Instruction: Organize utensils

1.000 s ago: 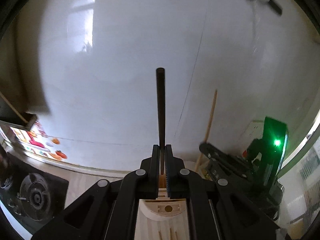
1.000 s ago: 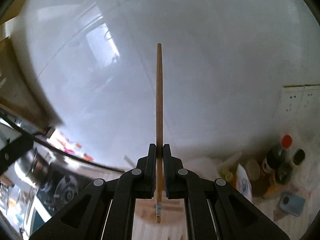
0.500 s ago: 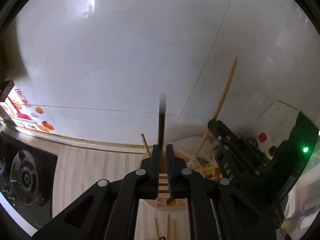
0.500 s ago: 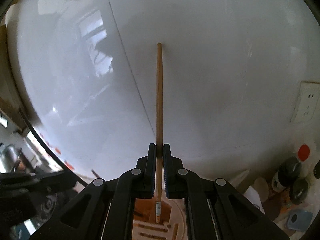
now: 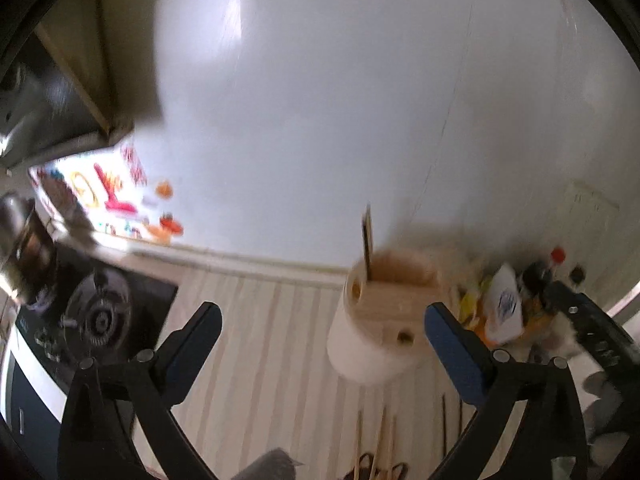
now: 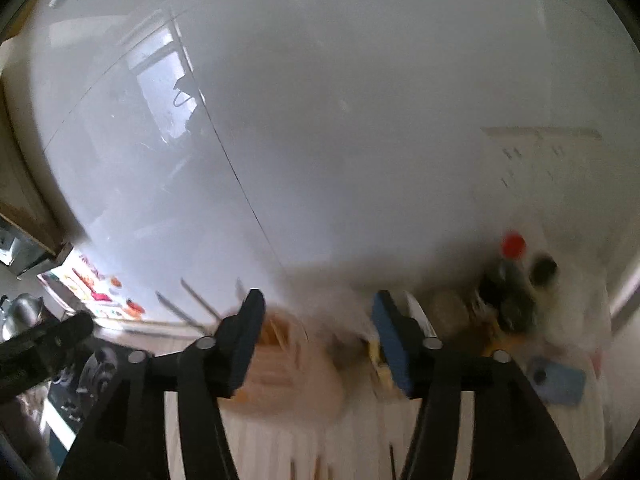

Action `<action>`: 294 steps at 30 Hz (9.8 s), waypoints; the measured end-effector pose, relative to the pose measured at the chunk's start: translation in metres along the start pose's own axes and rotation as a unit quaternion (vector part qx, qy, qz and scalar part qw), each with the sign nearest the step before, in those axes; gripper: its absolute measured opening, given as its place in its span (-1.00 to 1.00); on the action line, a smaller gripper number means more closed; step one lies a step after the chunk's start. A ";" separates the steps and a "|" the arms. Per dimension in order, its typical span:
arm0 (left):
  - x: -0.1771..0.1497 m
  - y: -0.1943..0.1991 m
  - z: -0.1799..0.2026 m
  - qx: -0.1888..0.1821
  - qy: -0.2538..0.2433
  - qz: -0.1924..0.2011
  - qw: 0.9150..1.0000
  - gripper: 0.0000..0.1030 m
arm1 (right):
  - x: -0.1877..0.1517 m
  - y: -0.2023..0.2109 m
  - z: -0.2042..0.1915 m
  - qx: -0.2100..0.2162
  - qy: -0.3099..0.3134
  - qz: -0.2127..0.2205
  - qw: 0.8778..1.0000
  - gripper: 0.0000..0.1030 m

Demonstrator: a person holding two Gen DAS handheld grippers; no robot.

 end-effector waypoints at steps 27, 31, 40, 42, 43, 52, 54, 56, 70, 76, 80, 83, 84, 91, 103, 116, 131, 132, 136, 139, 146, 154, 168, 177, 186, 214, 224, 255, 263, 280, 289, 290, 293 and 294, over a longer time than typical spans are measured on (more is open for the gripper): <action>-0.246 -0.169 0.046 -0.004 -0.034 -0.298 0.954 -0.29 | -0.282 -0.111 0.117 -0.058 0.010 -0.332 0.942 -0.38; -0.255 -0.175 0.047 0.001 -0.046 -0.303 0.952 -0.85 | -0.296 -0.124 0.112 -0.072 0.043 -0.348 0.934 -0.38; -0.265 -0.165 0.033 0.006 -0.062 -0.306 0.950 -0.91 | -0.320 -0.124 0.107 -0.113 0.072 -0.366 0.921 -0.88; -0.267 -0.159 0.024 0.007 -0.057 -0.309 0.949 -0.91 | -0.327 -0.119 0.101 -0.101 0.060 -0.379 0.918 -0.88; -0.269 -0.157 0.020 0.007 -0.055 -0.311 0.949 -0.91 | -0.331 -0.113 0.097 -0.096 0.055 -0.385 0.916 -0.88; -0.275 -0.149 0.010 0.003 -0.062 -0.315 0.947 -0.91 | -0.351 -0.091 0.084 -0.095 0.052 -0.407 0.907 -0.88; -0.274 -0.150 0.014 0.002 -0.060 -0.315 0.947 -0.91 | -0.353 -0.095 0.078 -0.099 0.061 -0.414 0.903 -0.88; -0.274 -0.152 0.014 0.000 -0.059 -0.316 0.947 -0.91 | -0.352 -0.099 0.071 -0.104 0.072 -0.419 0.899 -0.87; -0.271 -0.153 0.010 -0.004 -0.055 -0.316 0.947 -0.91 | -0.340 -0.131 0.038 -0.113 0.095 -0.429 0.891 -0.88; -0.271 -0.152 0.011 -0.002 -0.055 -0.315 0.948 -0.91 | -0.350 -0.129 0.029 -0.106 0.108 -0.449 0.880 -0.83; -0.271 -0.152 0.011 0.000 -0.056 -0.314 0.948 -0.91 | -0.350 -0.127 0.023 -0.113 0.107 -0.445 0.882 -0.83; -0.271 -0.152 0.011 0.003 -0.058 -0.314 0.948 -0.91 | -0.354 -0.130 0.026 -0.114 0.105 -0.440 0.885 -0.82; -0.272 -0.152 0.011 0.003 -0.059 -0.314 0.948 -0.91 | -0.355 -0.131 0.024 -0.115 0.105 -0.439 0.885 -0.82; -0.272 -0.149 0.014 0.006 -0.063 -0.310 0.949 -0.92 | -0.359 -0.122 0.038 -0.114 0.103 -0.427 0.891 -0.87; -0.225 -0.080 0.031 -0.031 -0.067 -0.224 0.972 -0.92 | -0.325 -0.083 0.046 -0.057 0.057 -0.367 0.927 -0.89; -0.106 0.004 0.031 -0.048 -0.058 -0.067 0.995 -0.92 | -0.207 -0.012 0.034 -0.016 0.063 -0.203 0.977 -0.89; 0.065 0.075 0.048 -0.108 -0.029 0.080 0.990 -0.92 | -0.011 0.051 -0.022 0.055 0.049 -0.052 0.996 -0.90; 0.071 0.071 0.050 -0.107 -0.029 0.082 0.990 -0.92 | 0.000 0.051 -0.023 0.053 0.051 -0.044 0.996 -0.90; 0.100 0.041 0.054 -0.096 -0.033 0.076 0.992 -0.92 | 0.034 0.034 -0.036 0.051 0.053 -0.032 0.997 -0.90; 0.112 0.019 0.057 -0.089 -0.033 0.073 0.993 -0.92 | 0.050 0.013 -0.045 0.044 0.054 -0.031 0.997 -0.90; 0.132 -0.028 0.055 -0.081 -0.020 0.066 0.994 -0.92 | 0.064 -0.039 -0.056 0.043 0.051 -0.051 0.996 -0.89; 0.127 -0.069 0.051 -0.080 -0.025 0.041 0.996 -0.92 | 0.056 -0.072 -0.060 0.050 0.054 -0.088 0.993 -0.89; 0.113 -0.044 0.034 -0.056 -0.009 0.020 0.998 -0.51 | 0.031 -0.086 -0.057 0.060 0.062 -0.146 0.986 -0.86; 0.066 -0.017 0.006 -0.006 0.000 0.013 1.000 0.81 | 0.027 -0.044 -0.033 0.031 0.045 -0.113 0.992 -0.53; -0.009 -0.026 0.008 0.007 -0.009 -0.025 1.000 1.00 | -0.023 -0.006 0.021 -0.029 0.017 -0.106 0.994 -0.39; -0.258 -0.172 0.087 -0.025 -0.092 -0.304 0.948 0.05 | -0.298 -0.092 0.143 -0.119 -0.030 -0.372 0.920 -0.13; -0.255 -0.163 0.058 0.000 -0.070 -0.300 0.951 -0.91 | -0.302 -0.094 0.125 -0.104 -0.026 -0.376 0.920 -0.13; -0.272 -0.144 -0.026 0.026 0.002 -0.298 0.954 -0.91 | -0.337 -0.126 0.027 -0.106 0.165 -0.416 0.888 -0.79; -0.270 -0.145 -0.023 0.024 0.002 -0.299 0.954 -0.91 | -0.333 -0.133 0.009 -0.094 0.173 -0.420 0.886 -0.83; -0.261 -0.154 -0.016 0.011 -0.014 -0.304 0.952 -0.91 | -0.339 -0.140 0.037 -0.079 0.121 -0.434 0.889 -0.81; -0.259 -0.161 -0.013 0.015 -0.025 -0.301 0.953 -0.91 | -0.346 -0.133 0.024 -0.101 0.134 -0.424 0.890 -0.80; -0.258 -0.161 -0.010 0.015 -0.027 -0.301 0.953 -0.91 | -0.347 -0.132 0.022 -0.102 0.131 -0.423 0.891 -0.80; -0.257 -0.162 -0.010 0.015 -0.028 -0.300 0.954 -0.92 | -0.348 -0.135 0.018 -0.103 0.125 -0.417 0.895 -0.82; -0.257 -0.162 -0.010 0.015 -0.029 -0.300 0.953 -0.92 | -0.352 -0.135 0.019 -0.103 0.124 -0.415 0.895 -0.83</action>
Point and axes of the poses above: each gripper's, at about its wrist camera, not at the fingertips, and y roughly against the way its jaws point, z to its right, x to its top, the point moved 6 cm from there along -y, roughly the way its jaws point, and after that the axes turned 4 degrees about -x, right-handed, at the moved point
